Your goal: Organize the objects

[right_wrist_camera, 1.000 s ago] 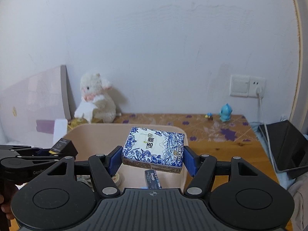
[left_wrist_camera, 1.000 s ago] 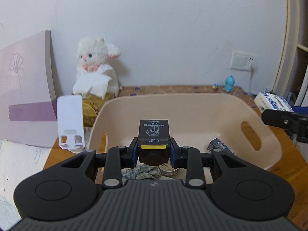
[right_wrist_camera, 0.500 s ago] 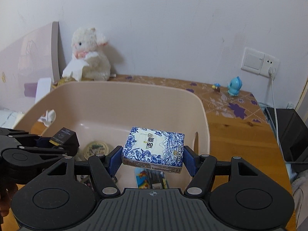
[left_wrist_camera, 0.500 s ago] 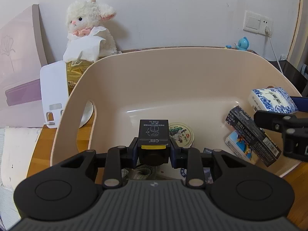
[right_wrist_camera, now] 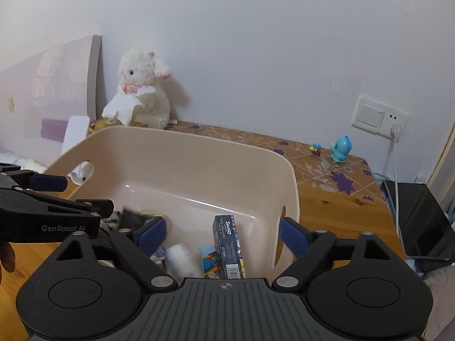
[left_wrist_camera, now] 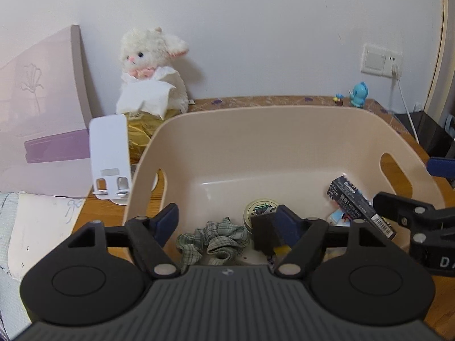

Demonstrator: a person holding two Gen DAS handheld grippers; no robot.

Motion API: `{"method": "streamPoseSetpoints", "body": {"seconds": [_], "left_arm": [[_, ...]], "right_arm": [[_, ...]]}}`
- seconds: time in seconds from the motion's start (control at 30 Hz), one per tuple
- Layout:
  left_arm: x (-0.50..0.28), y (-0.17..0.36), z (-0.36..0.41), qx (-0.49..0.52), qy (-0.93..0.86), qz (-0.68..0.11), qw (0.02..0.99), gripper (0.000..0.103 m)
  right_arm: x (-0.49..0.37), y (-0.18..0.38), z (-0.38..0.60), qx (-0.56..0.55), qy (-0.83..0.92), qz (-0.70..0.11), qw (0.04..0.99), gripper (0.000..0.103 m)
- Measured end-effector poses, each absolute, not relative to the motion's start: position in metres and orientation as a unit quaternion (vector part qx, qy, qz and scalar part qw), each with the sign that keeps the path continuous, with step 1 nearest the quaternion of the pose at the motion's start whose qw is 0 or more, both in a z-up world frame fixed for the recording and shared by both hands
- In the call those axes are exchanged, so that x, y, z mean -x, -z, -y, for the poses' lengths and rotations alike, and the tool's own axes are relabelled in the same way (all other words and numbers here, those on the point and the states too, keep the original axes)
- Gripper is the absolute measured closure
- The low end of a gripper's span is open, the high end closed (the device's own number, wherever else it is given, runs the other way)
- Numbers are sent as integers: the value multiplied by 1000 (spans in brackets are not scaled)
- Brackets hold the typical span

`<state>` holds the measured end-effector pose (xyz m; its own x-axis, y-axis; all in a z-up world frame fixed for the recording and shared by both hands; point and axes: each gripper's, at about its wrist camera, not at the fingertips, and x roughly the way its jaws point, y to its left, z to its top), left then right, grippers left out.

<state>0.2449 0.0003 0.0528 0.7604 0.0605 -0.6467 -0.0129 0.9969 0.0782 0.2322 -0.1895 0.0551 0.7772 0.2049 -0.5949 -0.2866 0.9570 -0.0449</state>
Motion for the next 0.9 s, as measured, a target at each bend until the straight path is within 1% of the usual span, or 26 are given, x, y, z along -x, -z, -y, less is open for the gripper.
{"method": "streamPoseSetpoints", "body": {"seconds": [0.07,0.13,0.3,0.6,0.9], "left_arm": [[-236,-58,0,-35,-20,-338,940,20],[-227,-62,-2,-37,-21,-331,943,18],[-197,-69,-7,-20,-17,-318,948,16],[-147,-76,-20,-19,-31,-310,950,16],[-101,-71,-26,-15,-27,-306,951,16]], "right_arm": [[-225,-60,193,56,-134,-305,941,3],[-217,-64,197,50,-136,-298,944,0],[-195,-72,203,39,-137,-290,946,0],[-154,-80,210,31,-135,-290,947,0],[-113,-67,212,24,-137,-301,943,0]]}}
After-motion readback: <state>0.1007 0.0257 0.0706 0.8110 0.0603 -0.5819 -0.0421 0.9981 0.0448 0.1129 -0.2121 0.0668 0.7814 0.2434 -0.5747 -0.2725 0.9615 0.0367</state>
